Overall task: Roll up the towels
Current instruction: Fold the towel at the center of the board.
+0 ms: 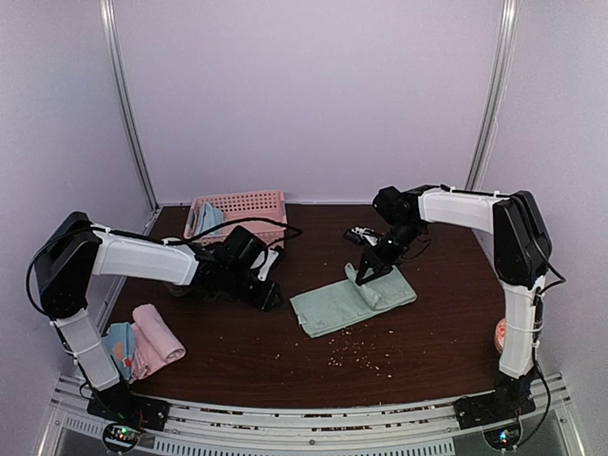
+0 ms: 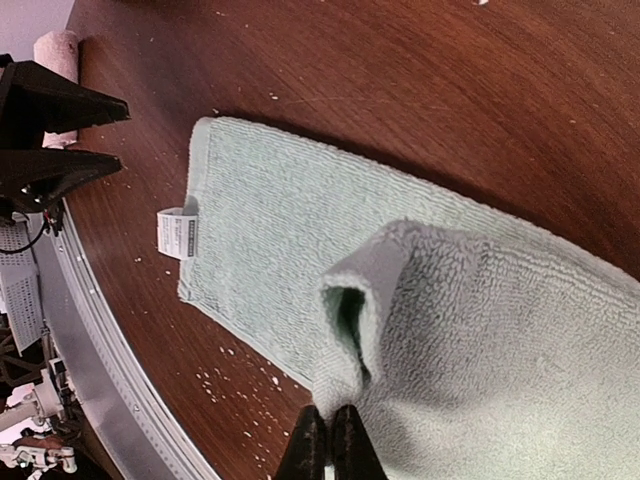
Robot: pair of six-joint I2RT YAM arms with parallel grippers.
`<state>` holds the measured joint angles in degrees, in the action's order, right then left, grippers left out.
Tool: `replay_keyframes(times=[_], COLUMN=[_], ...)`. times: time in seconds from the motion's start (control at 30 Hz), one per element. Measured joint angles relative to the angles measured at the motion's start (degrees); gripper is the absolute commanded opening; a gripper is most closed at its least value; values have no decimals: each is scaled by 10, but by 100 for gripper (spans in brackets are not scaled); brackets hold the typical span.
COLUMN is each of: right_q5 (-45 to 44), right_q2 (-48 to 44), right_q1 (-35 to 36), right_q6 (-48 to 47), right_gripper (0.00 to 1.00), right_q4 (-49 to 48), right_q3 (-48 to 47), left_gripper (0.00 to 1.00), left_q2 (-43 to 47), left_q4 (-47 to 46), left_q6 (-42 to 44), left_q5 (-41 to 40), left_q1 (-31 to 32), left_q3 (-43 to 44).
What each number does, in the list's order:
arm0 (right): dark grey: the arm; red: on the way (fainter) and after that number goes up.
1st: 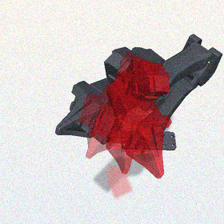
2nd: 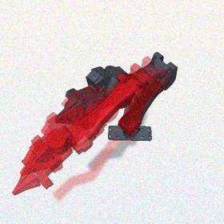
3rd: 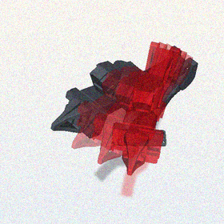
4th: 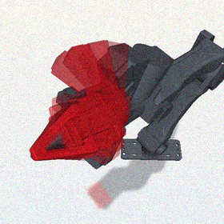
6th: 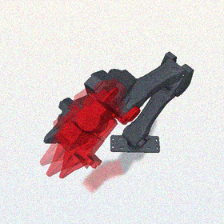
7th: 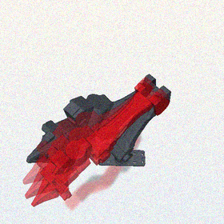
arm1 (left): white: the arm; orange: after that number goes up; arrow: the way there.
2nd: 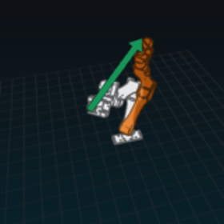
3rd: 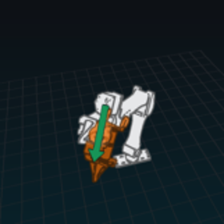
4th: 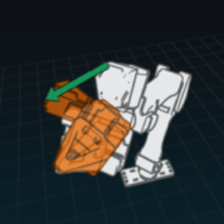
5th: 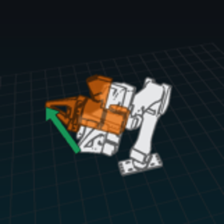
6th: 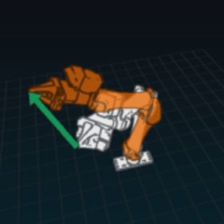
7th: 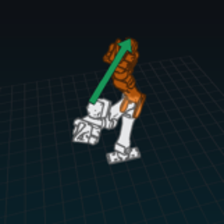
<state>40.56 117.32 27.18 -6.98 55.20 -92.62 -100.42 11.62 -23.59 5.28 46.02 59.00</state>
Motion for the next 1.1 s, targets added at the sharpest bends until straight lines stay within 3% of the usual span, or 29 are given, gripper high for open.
replay_keyframes(times=[0.27, 1.1], right_q5=[45, 94], right_q2=[24, 96], right_q1=[26, 86], right_q6=[56, 169], right_gripper=[0, 0], right_q4=[-14, -74], right_q3=[-10, -51], left_gripper=[30, 31], left_q2=[-34, -52], left_q4=[0, -57], left_q6=[-3, -40], left_q5=[36, 65], left_q1=[11, 15], left_q3=[0, -24])
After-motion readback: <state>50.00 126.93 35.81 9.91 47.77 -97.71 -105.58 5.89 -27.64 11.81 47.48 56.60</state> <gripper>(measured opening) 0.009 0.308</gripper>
